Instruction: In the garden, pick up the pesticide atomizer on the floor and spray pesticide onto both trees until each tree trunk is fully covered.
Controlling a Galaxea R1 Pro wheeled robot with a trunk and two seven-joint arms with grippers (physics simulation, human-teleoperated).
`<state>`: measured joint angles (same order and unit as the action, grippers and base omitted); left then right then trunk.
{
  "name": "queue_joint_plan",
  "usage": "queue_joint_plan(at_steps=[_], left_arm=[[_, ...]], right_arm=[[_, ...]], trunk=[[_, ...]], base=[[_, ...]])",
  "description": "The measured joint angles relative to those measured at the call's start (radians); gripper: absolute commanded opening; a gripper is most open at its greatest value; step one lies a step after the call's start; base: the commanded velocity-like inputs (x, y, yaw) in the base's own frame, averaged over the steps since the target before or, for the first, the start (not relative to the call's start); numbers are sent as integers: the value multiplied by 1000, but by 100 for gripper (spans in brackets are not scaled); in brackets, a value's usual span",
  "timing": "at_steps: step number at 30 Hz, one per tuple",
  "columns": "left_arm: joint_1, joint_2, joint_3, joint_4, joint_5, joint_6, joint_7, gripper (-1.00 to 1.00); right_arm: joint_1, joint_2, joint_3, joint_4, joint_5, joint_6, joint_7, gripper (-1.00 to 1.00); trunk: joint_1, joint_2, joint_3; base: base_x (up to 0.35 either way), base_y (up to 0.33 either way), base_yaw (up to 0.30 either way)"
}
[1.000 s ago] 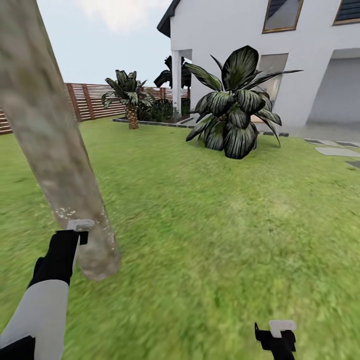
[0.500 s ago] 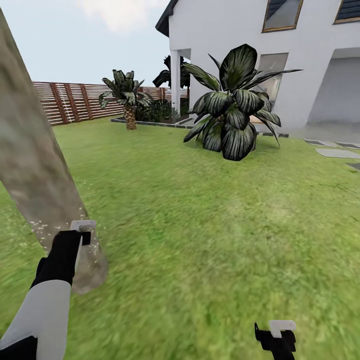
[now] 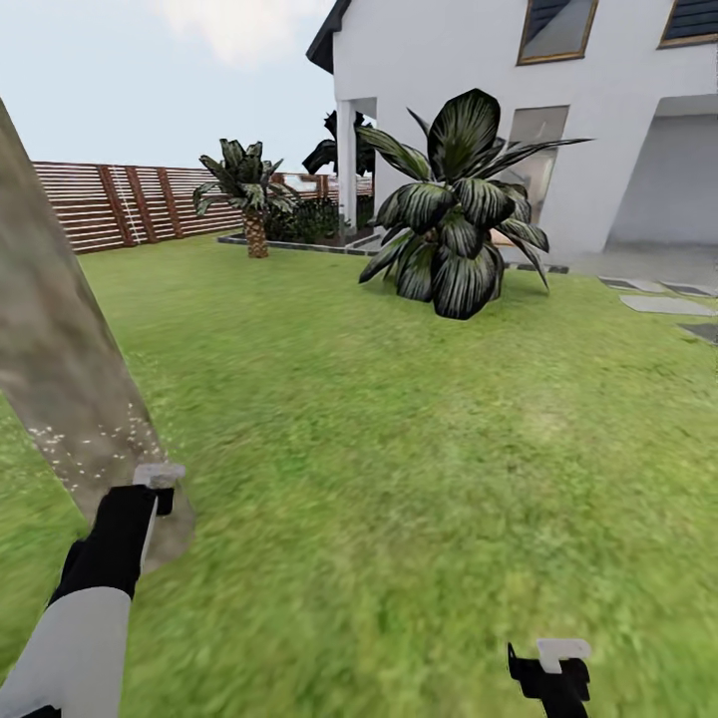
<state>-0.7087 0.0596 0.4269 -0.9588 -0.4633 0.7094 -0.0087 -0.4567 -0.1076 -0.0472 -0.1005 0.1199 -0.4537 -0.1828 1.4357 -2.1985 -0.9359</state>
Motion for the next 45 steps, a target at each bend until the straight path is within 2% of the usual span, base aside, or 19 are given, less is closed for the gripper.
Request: queue_joint_plan(at_steps=[2,8,11,13,15,17,19,20,22,24,26,28,30,32,36,39,40,42,45], left_arm=[[69,2,1,0,4,-6,-3,-100],[145,-4,2,2,11,-69,-10,-100],[195,-4,-2,11,55,-146,-30,-100],[214,1,-13,64,83,-239,-98,-100],[219,10,-17,118,75,-320,-189,-100],[220,39,-28,155,49,-378,-279,-100],[216,77,-84,177,16,-429,-421,-100],[215,88,-106,180,8,-449,-479,-100],[216,125,-155,185,-4,-497,-652,-100],[215,157,-184,186,-16,-516,-806,-100],[210,173,-218,186,-43,-522,-924,-100],[207,178,-251,180,-75,-525,-999,-100],[205,174,-296,176,-105,-530,-1038,-100],[202,166,-388,172,-126,-541,-1055,-100],[190,159,-425,169,-134,-543,-1060,-100],[187,159,-509,170,-139,-540,-1063,-100],[187,158,-528,170,-139,-539,-1063,-100],[185,156,-573,171,-139,-536,-1063,-100],[185,144,-612,171,-142,-531,-1063,-100]], right_arm=[[0,0,0,0,0,0,1,100],[0,0,0,0,0,0,1,100],[0,0,0,0,0,0,2,100],[0,1,0,-1,-1,0,2,100],[0,5,2,-3,0,1,4,100],[0,10,3,-8,4,2,7,100],[0,14,38,-54,47,2,33,100],[0,15,57,-86,72,4,58,100],[-1,16,94,-194,142,10,194,100],[-3,16,105,-261,157,34,390,100],[-26,16,108,-285,157,76,533,100],[-59,16,109,-307,156,104,625,100],[-84,15,111,-327,156,115,703,100],[-105,10,113,-367,189,126,803,100],[-110,12,115,-383,303,133,829,100],[-111,37,117,-389,361,134,866,100],[-111,52,117,-395,376,135,888,-100],[-112,77,116,-424,415,135,960,-100],[-113,100,116,-450,432,137,1001,-100]], trunk=[[0,0,0],[0,0,0],[0,0,0],[0,0,0],[0,0,0],[0,0,0],[0,0,0],[0,0,0],[0,0,0],[0,0,0],[0,0,0],[0,0,0],[0,0,0],[0,0,0],[0,0,0],[0,0,0],[0,0,0],[0,0,0],[0,0,0]], base=[[-270,-160,0],[-308,-94,0],[-307,-35,0],[-183,-7,0],[-62,-2,0],[-19,-1,0],[-5,0,0],[-2,0,0],[-1,0,0],[0,0,0],[0,0,0],[0,0,0],[0,0,0],[0,0,0],[0,0,0],[0,0,0],[0,0,0],[0,0,0],[0,0,0]])
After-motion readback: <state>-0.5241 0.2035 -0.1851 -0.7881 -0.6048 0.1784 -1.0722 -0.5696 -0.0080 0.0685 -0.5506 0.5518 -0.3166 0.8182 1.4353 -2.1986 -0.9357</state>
